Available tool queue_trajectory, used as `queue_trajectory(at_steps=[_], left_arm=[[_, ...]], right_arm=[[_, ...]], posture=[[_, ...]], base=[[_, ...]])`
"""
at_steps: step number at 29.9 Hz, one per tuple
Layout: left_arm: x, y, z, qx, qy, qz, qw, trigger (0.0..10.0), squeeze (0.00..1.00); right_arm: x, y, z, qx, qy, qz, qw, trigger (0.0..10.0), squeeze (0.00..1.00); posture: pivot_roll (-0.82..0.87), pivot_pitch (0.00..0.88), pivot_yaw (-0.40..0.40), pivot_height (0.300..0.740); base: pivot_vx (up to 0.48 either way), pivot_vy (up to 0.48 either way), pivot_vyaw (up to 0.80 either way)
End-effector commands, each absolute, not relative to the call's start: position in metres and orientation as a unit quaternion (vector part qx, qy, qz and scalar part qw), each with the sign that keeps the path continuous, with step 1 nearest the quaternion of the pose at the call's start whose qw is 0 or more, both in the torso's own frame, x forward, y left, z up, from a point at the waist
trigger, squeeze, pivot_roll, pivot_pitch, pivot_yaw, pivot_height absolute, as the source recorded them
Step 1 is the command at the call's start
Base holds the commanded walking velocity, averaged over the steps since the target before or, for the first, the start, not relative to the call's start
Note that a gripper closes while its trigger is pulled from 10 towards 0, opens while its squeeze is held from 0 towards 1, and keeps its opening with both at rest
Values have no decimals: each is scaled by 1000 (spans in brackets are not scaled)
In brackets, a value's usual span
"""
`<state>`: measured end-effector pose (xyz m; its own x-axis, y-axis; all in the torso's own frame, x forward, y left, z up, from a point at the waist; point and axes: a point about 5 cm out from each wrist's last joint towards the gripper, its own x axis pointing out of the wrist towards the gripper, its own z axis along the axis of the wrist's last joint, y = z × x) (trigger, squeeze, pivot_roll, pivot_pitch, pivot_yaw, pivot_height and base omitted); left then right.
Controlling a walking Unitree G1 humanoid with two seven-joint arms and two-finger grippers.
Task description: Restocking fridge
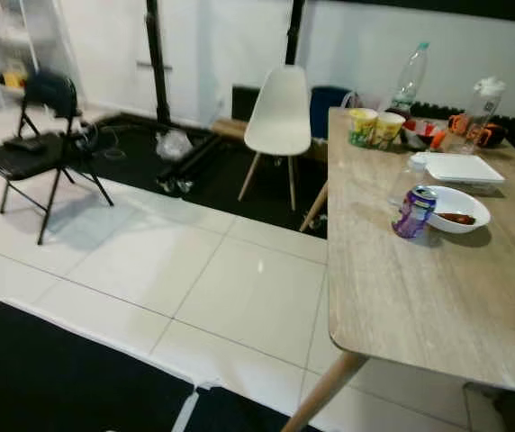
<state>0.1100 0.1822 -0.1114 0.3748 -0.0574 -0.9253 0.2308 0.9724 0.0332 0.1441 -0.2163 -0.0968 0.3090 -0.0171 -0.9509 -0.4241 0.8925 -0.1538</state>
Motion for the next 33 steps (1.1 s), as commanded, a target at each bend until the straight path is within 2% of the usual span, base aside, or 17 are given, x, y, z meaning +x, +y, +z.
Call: queue_trajectory(at_steps=[1,9,11,14,16,19,21,23,26,29,31,33], left_arm=[[96,183,-115,77,575,-86,810,10000,0],[96,188,-115,69,574,-71,813,10000,0],[98,199,-113,81,571,-64,814,10000,0],[99,202,-112,86,571,-62,814,10000,0],[108,222,-106,126,562,-62,815,10000,0],[113,233,-102,147,558,-61,815,10000,0],[127,272,-87,205,546,-42,811,10000,0],[141,299,-71,246,533,-27,809,10000,0],[145,306,-66,257,528,-24,809,10000,0],[171,333,-40,314,496,-13,809,10000,0],[171,333,-40,314,496,-13,809,10000,0],[199,355,-10,368,464,-3,806,10000,0]], right_arm=[[143,-223,-96,-194,577,117,785,10000,0],[144,-225,-95,-194,577,117,785,10000,0],[138,-236,-94,-196,582,112,781,10000,0],[136,-239,-94,-197,583,111,780,10000,0],[133,-242,-95,-198,585,110,779,10000,0],[133,-242,-95,-198,585,110,779,10000,0],[138,-230,-96,-196,580,115,782,10000,0],[145,-219,-96,-193,575,119,786,10000,0],[147,-217,-96,-192,573,120,788,10000,0],[152,-208,-95,-191,569,124,790,10000,0],[152,-208,-95,-191,569,124,790,10000,0],[156,-208,-94,-190,566,125,792,10000,0]], posture=[[-93,0,-26,740],[-81,0,-21,740],[-81,0,-21,740],[-81,0,-21,740],[-75,0,-25,740],[-75,0,-25,740],[-76,0,-27,740],[-76,0,-27,740],[-76,0,-27,740],[-71,0,-26,740],[-71,0,-26,740],[-75,0,-20,740]], base=[[0,0,0],[0,0,0],[0,0,0],[0,0,0],[0,0,0],[0,0,0],[0,0,0],[0,0,0],[0,0,0],[0,0,0],[0,0,0],[0,0,0]])
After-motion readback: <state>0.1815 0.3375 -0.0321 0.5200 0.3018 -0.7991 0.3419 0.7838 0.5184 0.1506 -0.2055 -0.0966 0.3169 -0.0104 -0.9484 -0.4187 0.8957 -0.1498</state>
